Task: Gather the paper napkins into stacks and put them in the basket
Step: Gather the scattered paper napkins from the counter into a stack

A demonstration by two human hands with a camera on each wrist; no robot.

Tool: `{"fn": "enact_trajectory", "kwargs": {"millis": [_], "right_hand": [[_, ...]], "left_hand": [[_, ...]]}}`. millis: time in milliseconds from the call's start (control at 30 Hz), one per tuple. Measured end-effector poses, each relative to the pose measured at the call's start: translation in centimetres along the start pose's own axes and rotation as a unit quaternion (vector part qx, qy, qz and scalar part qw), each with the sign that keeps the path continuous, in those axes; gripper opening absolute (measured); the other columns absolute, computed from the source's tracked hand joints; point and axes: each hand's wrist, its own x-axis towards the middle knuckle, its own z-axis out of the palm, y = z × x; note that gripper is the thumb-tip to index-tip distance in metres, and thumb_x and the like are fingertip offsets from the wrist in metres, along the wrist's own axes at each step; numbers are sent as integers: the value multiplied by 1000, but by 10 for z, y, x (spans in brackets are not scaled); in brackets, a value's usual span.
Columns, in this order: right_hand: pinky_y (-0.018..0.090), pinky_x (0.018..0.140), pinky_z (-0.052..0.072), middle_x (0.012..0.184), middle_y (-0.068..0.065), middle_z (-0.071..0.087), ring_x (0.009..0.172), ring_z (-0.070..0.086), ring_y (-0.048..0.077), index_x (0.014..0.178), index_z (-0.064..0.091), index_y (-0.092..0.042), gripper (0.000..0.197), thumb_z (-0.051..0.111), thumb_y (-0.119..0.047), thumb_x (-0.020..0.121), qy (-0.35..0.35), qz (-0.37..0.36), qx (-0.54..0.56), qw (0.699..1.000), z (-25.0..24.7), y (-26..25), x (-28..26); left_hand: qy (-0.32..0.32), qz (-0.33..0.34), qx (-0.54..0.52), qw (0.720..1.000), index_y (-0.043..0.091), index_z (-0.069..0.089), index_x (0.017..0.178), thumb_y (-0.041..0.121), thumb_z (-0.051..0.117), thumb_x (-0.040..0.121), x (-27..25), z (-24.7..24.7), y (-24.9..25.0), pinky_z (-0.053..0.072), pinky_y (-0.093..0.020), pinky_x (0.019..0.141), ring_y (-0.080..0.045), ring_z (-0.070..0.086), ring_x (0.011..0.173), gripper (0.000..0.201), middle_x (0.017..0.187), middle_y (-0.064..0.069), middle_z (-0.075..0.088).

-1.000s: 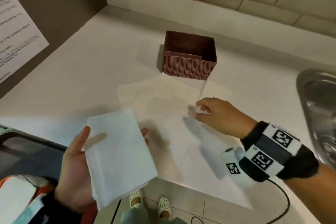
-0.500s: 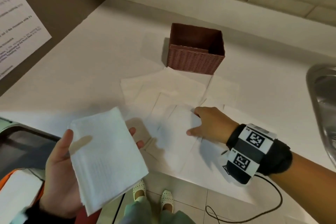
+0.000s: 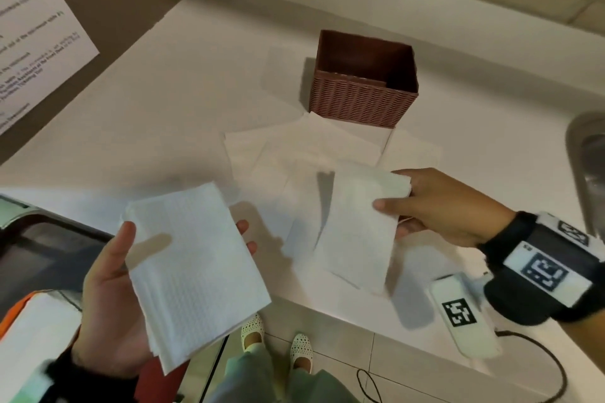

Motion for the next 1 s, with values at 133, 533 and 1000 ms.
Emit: {"fn": "enact_trajectory", "kwargs": {"millis": [133,533,1000], "right_hand": [[27,64,61,89,-1,76,75,72,11,103,64,-16,28,61,-4,78,-88,8,111,990,3,-15,1],[24,48,54,73,8,66,46,62,10,116,53,-13,34,64,-24,86,34,11,-152,988,47,-2,52],[28,97,42,130,6,56,117,53,21,126,50,-8,56,70,-30,79,70,-67,-356,930,50,-11,68]], "left_hand": [[13,13,-2,1000,25,-25,140,69,18,87,-3,-8,3,-25,-55,110,-29,-20,141,81,153,-7,-16],[24,17,-2,1000,33,-32,135,65,19,89,-7,-14,3,-31,-53,106,-24,-39,133,75,144,2,-44],[18,-1,-5,1000,26,-26,140,64,18,90,-3,-22,5,-26,-52,110,-27,-32,137,76,150,-8,-15]]}}
